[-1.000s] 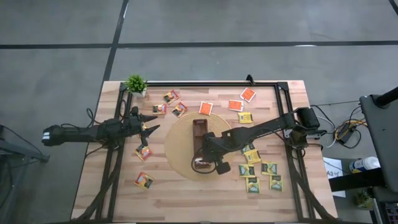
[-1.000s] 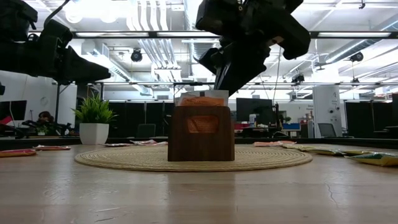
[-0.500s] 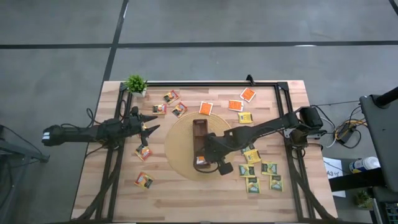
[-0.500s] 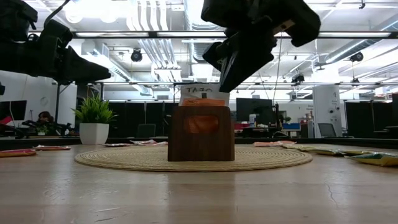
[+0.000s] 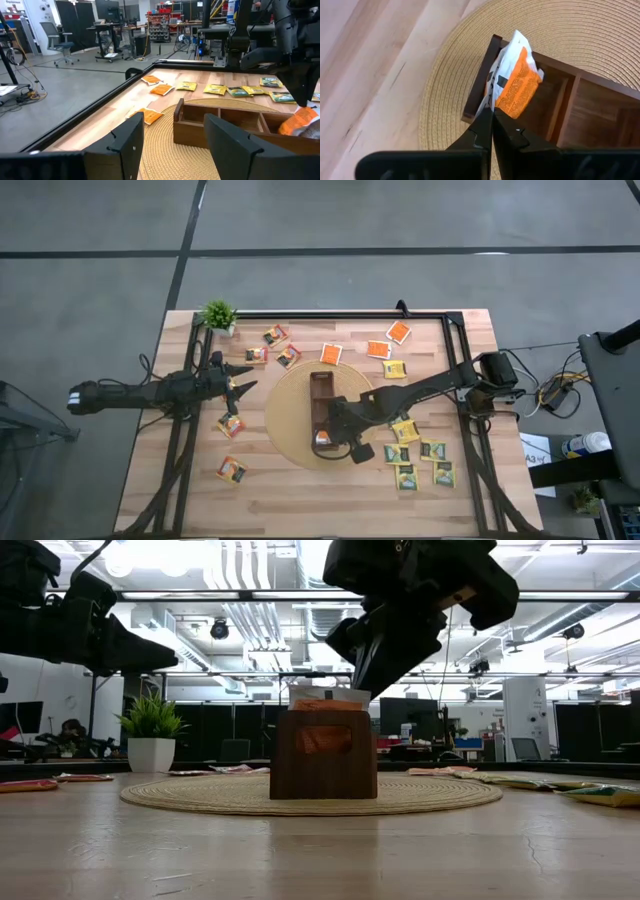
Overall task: Pick & Place Tea
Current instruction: Put the white tea bag into the bottom section of the wooden organizer, then put the middle white tea bag into the bottom section of the wooden organizer
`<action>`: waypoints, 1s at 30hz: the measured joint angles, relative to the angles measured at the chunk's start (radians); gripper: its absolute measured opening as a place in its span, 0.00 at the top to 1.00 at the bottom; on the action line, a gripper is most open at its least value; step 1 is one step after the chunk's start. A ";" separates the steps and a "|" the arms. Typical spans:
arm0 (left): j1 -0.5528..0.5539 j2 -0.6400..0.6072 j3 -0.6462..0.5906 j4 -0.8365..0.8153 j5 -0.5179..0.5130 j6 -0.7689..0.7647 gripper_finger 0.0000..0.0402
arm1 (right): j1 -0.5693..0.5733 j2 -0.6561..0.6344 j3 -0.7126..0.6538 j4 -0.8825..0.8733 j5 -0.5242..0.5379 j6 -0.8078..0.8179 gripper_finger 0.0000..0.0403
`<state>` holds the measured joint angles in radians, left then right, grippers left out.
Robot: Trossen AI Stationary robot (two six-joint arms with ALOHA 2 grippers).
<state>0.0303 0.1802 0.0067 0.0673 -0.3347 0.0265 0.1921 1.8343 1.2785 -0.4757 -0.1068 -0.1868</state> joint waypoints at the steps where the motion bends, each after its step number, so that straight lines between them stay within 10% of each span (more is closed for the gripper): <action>1: 0.000 0.000 0.000 0.000 0.000 0.000 0.50 | 0.000 0.000 0.000 0.000 0.000 -0.003 0.98; 19: -0.001 0.000 0.000 0.000 0.000 0.000 0.50 | -0.013 -0.060 0.006 -0.069 0.006 -0.019 0.67; 30: 0.000 0.000 0.000 0.000 0.000 0.000 0.50 | -0.062 -0.210 -0.052 -0.167 0.247 0.022 0.66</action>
<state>0.0299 0.1802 0.0067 0.0673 -0.3347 0.0265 0.1304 1.6240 1.2261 -0.6424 0.1407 -0.1652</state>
